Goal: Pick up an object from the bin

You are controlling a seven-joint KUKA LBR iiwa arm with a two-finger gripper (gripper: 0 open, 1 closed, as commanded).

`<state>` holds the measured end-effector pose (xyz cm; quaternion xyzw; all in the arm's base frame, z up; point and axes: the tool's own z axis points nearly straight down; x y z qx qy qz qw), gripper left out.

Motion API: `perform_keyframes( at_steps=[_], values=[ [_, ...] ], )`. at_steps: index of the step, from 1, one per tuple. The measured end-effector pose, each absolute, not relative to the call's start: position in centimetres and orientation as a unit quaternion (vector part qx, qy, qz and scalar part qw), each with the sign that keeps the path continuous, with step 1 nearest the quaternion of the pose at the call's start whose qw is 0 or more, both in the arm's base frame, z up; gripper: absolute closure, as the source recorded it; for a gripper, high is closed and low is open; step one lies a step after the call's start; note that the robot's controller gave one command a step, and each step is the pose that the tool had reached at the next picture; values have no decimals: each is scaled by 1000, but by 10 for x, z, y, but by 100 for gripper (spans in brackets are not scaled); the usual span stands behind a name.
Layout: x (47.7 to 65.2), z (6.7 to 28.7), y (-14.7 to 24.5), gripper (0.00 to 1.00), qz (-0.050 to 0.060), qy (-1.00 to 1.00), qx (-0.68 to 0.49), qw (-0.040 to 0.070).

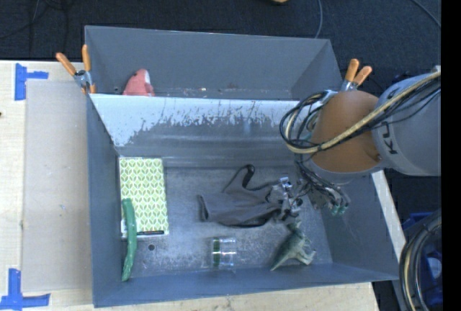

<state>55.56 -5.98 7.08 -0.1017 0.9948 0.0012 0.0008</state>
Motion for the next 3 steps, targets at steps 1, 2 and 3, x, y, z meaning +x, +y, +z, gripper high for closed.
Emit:
perform_keyframes(
  at_steps=[1, 2, 3],
  values=[
    [556, 71, -60, 100, 1, 995, -102, 1],
    [553, 78, -59, 100, 2, 995, -102, -4],
    [552, 109, -60, 100, 2, 995, -102, -5]
  ],
)
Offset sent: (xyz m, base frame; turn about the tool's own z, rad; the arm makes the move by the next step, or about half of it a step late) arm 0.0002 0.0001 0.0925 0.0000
